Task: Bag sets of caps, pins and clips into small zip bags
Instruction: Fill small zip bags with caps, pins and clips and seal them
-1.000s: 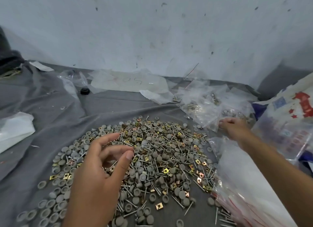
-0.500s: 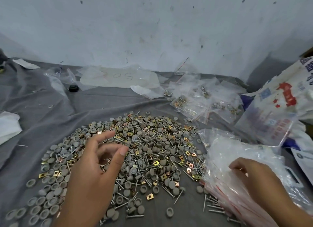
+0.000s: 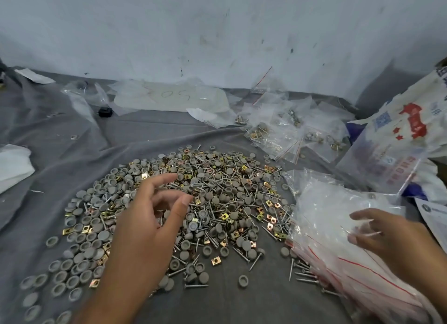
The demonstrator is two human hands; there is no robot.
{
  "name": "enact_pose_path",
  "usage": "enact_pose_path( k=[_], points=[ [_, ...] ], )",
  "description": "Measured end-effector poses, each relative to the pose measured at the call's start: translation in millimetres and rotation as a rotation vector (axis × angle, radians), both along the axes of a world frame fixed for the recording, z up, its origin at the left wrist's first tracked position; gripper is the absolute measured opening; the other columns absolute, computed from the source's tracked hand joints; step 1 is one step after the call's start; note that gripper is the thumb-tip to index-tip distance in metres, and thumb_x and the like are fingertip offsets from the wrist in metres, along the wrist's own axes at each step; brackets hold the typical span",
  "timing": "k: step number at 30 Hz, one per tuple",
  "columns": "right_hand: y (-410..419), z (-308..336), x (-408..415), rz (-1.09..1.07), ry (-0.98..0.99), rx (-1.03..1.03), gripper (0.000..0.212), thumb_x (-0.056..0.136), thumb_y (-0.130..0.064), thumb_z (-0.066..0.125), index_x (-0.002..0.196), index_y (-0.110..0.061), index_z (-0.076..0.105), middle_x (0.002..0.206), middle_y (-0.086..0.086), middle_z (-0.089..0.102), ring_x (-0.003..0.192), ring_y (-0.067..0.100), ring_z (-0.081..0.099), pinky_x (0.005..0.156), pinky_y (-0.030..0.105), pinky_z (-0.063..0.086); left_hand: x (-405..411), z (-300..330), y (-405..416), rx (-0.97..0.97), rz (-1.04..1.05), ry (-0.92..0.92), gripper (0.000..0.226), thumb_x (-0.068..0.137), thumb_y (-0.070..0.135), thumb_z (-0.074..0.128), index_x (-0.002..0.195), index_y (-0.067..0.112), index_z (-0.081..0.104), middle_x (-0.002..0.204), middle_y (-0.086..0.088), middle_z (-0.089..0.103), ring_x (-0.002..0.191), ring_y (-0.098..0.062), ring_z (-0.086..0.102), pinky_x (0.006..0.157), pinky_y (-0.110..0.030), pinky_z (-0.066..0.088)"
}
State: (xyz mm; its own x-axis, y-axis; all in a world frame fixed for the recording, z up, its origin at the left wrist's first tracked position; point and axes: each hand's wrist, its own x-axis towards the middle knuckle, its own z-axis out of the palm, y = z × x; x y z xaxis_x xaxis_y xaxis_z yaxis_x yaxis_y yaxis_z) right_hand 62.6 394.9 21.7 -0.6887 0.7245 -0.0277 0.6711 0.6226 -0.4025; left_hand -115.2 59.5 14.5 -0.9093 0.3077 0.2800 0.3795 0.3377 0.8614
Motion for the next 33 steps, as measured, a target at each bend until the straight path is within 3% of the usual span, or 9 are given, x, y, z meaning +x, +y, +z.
enact_pose_path(
  k=[5, 8, 11, 14, 18, 21, 25, 28, 33],
  points=[
    [7, 12, -17, 0.054, 0.055, -0.136, 0.002, 0.089, -0.038, 0.072, 0.090, -0.039, 0.070, 0.089, -0.017, 0.071, 0.078, 0.007, 0.069, 0.066, 0.035, 0.056, 0, 2, 2, -0.007, -0.003, 0.002, 0.033, 0.088, 0.057, 0.053, 0.120, 0.050, 0.045, 0.098, 0.038, 0.064, 0.089, 0.017, 0.060, 0.060, -0.013, 0.048],
    [6, 21, -24, 0.021, 0.220, -0.255, 0.013, 0.098, -0.031, 0.059, 0.093, -0.035, 0.070, 0.100, -0.005, 0.074, 0.085, 0.014, 0.067, 0.065, 0.037, 0.054, 0, 2, 1, -0.016, -0.012, -0.001, 0.036, 0.087, 0.060, 0.051, 0.121, 0.047, 0.046, 0.100, 0.038, 0.063, 0.083, -0.001, 0.065, 0.055, -0.019, 0.050],
    [-15, 47, -35, 0.120, 0.447, -0.284, 0.027, 0.085, -0.055, 0.053, 0.093, -0.041, 0.075, 0.099, -0.014, 0.072, 0.091, 0.008, 0.066, 0.065, 0.031, 0.055, 0, 1, 2, -0.007, -0.024, -0.012, 0.033, 0.086, 0.063, 0.050, 0.117, 0.051, 0.050, 0.103, 0.037, 0.064, 0.083, -0.007, 0.066, 0.060, -0.021, 0.053],
    [-64, 57, -66, 0.393, 0.610, -0.688, 0.032, 0.086, -0.055, 0.056, 0.107, -0.043, 0.077, 0.095, -0.020, 0.071, 0.084, 0.002, 0.066, 0.060, 0.023, 0.057, 0, -1, 3, 0.062, -0.105, -0.115, 0.034, 0.084, 0.072, 0.055, 0.113, 0.055, 0.054, 0.108, 0.032, 0.066, 0.098, 0.010, 0.063, 0.078, -0.026, 0.052],
    [-132, 42, -125, 0.473, 0.599, -1.317, 0.032, 0.092, -0.032, 0.053, 0.105, -0.022, 0.080, 0.082, -0.002, 0.071, 0.073, 0.015, 0.070, 0.065, 0.030, 0.060, -1, 1, 7, 0.264, -0.348, -0.436, 0.078, 0.062, 0.084, 0.069, 0.131, 0.053, 0.050, 0.132, 0.028, 0.058, 0.118, 0.004, 0.059, 0.093, -0.031, 0.050],
    [-156, 25, -152, 0.386, 0.626, -1.473, 0.032, 0.090, -0.027, 0.055, 0.108, -0.015, 0.079, 0.086, 0.004, 0.069, 0.080, 0.021, 0.071, 0.074, 0.038, 0.063, -11, -3, 6, 0.367, -0.358, -0.574, 0.047, 0.077, 0.055, 0.077, 0.119, 0.034, 0.067, 0.118, 0.006, 0.073, 0.107, -0.016, 0.070, 0.091, -0.038, 0.055],
    [-157, -10, -158, 0.387, 0.537, -1.464, 0.053, 0.085, -0.044, 0.071, 0.131, -0.020, 0.063, 0.114, 0.005, 0.074, 0.105, 0.027, 0.072, 0.086, 0.044, 0.060, -27, -11, 1, 0.384, -0.090, -0.538, 0.010, 0.085, 0.030, 0.071, 0.091, 0.024, 0.076, 0.089, 0.000, 0.077, 0.077, -0.011, 0.073, 0.067, -0.023, 0.056],
    [-154, -27, -149, 0.485, 0.230, -1.376, 0.074, 0.070, -0.047, 0.084, 0.134, -0.024, 0.055, 0.119, -0.002, 0.074, 0.109, 0.025, 0.072, 0.085, 0.039, 0.061, -42, -15, 0, 0.560, 0.067, -0.597, 0.011, 0.091, 0.024, 0.066, 0.096, 0.015, 0.072, 0.092, -0.004, 0.076, 0.081, -0.016, 0.074, 0.071, -0.029, 0.058],
    [-150, -30, -149, 0.414, 0.360, -1.303, 0.042, 0.071, -0.021, 0.079, 0.108, -0.005, 0.068, 0.090, 0.006, 0.077, 0.084, 0.016, 0.075, 0.067, 0.024, 0.059, -58, -12, 0, 0.635, 0.213, -0.617, 0.013, 0.097, 0.016, 0.060, 0.108, 0.012, 0.063, 0.099, -0.007, 0.075, 0.081, -0.016, 0.075, 0.063, -0.024, 0.058]
  ],
)
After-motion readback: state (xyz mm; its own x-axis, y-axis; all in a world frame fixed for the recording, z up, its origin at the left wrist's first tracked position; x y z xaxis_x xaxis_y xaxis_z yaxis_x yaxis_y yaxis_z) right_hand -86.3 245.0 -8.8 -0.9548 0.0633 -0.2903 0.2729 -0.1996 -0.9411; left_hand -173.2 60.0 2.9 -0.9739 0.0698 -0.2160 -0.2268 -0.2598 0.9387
